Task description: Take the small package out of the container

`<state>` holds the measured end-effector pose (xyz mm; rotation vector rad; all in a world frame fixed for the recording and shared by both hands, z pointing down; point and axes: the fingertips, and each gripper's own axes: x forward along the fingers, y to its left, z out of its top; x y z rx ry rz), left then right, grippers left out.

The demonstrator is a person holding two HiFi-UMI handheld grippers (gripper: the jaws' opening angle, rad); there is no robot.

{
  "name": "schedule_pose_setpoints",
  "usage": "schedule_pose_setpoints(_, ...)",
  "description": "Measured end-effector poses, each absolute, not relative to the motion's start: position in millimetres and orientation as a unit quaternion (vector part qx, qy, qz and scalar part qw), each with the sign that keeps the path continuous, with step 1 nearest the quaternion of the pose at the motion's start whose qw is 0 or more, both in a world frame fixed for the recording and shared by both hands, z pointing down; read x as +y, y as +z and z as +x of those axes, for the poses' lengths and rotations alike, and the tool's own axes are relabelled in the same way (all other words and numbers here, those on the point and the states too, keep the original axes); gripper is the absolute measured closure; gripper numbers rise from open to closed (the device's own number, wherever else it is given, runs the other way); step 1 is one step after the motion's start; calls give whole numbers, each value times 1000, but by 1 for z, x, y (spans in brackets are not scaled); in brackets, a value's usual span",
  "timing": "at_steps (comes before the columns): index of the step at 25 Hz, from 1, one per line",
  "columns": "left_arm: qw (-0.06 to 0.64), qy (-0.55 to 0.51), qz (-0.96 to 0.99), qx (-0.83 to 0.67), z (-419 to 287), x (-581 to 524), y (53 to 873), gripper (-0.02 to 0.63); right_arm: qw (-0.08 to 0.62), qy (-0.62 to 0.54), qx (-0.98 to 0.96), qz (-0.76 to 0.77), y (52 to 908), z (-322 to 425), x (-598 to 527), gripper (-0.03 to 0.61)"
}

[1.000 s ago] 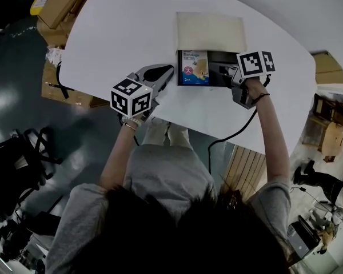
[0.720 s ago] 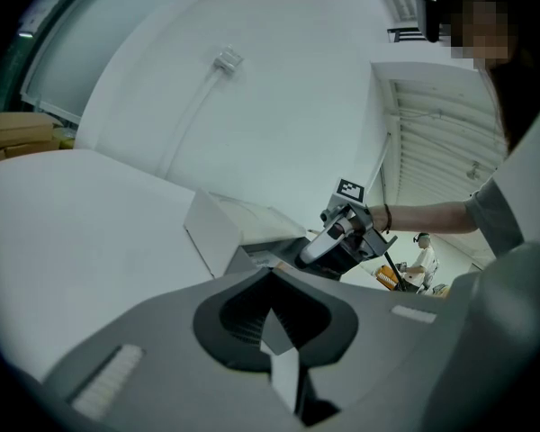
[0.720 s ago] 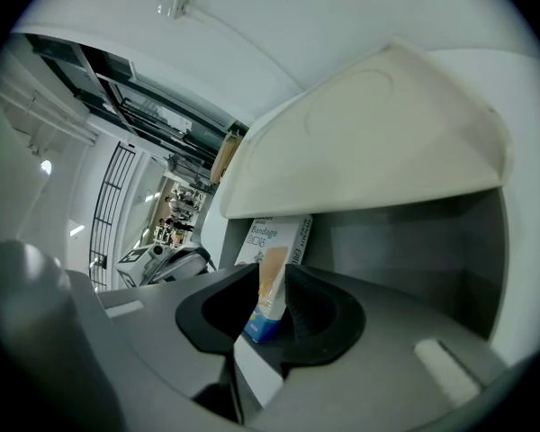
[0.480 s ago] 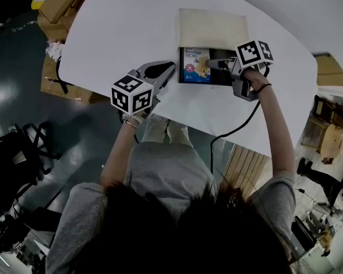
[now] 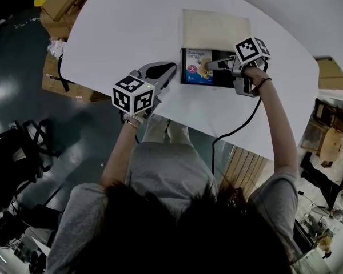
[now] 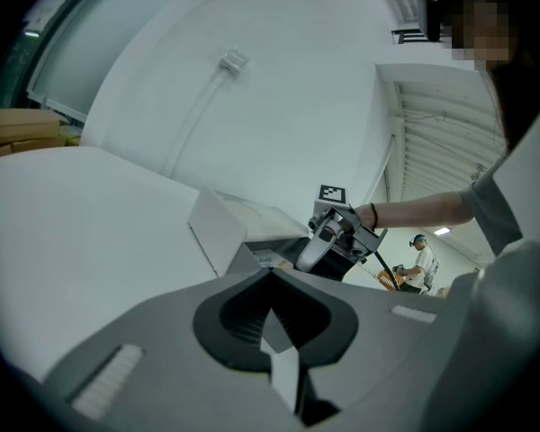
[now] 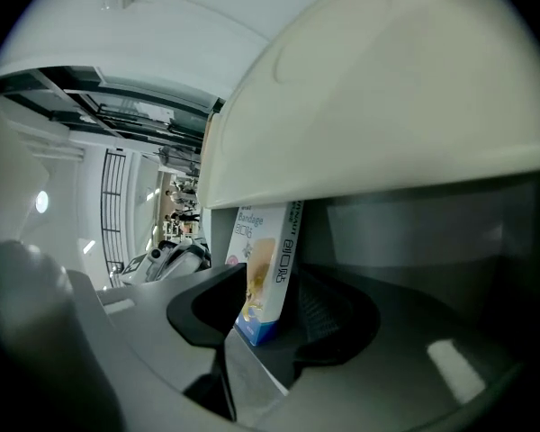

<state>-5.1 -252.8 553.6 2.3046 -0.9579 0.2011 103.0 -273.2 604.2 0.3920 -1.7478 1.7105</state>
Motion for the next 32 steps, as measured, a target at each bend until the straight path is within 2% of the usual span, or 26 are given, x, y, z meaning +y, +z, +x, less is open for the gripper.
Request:
schedule_pose_setpoints(5,316,77,872,-365,-7,-253,554,620,322,675,-652,124,602,101,-269,394)
schedule_pose_setpoints(10,317,75,871,-367,-8,-253,551,620,296,699,-645,94,598,101,-268,439)
schedule_pose_setpoints(32,315,74,873,-364,-12,-250,549,620,292,710,-634,93,591,102,-268,462)
